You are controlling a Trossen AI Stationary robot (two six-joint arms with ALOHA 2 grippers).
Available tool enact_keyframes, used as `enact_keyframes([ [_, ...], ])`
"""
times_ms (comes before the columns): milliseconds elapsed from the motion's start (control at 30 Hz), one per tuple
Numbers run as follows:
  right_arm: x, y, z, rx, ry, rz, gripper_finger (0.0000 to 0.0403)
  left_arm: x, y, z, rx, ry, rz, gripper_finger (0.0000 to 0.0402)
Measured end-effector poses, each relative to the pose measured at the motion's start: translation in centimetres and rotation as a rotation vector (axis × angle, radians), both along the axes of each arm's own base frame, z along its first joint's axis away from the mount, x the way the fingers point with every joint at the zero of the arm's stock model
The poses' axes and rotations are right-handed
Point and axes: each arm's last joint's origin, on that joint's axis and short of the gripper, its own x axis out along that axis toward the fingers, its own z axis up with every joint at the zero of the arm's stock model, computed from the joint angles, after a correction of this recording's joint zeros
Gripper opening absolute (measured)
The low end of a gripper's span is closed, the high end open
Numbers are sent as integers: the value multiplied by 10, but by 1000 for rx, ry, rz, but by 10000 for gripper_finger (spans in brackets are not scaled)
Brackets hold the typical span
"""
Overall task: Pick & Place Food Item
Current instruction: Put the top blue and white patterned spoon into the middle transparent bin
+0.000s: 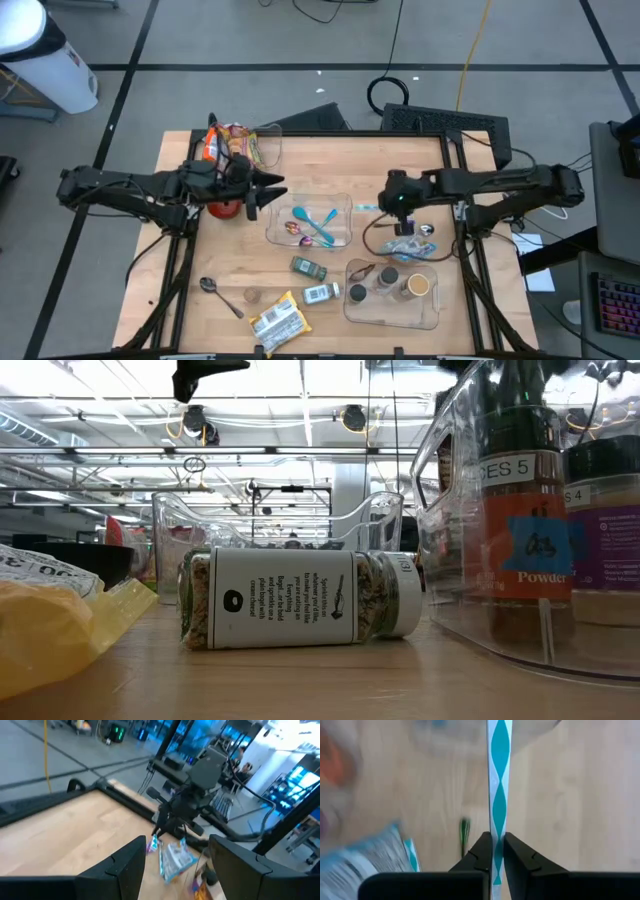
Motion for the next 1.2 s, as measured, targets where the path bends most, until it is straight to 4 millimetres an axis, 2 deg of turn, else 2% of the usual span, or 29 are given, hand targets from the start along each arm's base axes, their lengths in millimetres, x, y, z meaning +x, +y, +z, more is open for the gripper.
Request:
enact_keyframes([
  [167,-5,-4,46,47,-261,-106,13,0,8,6,40,-56,34,225],
  [333,-8,-9,89,126,-635,-196,13,2,18,4,23,-50,84,225],
  [500,-8,-12,125,177,-995,-204,13,3,30,9,-208,-156,140,225],
  [633,-5,-13,145,168,-1220,-167,13,15,38,7,-419,-242,93,225],
  [867,8,-13,158,129,-1432,-94,14,52,47,-3,-737,-390,-19,225],
  [1100,22,-13,156,154,-1490,-7,14,89,51,-13,-842,-422,-86,225],
  [1200,25,-13,154,157,-1495,-4,14,102,52,-9,-844,-440,-129,225],
])
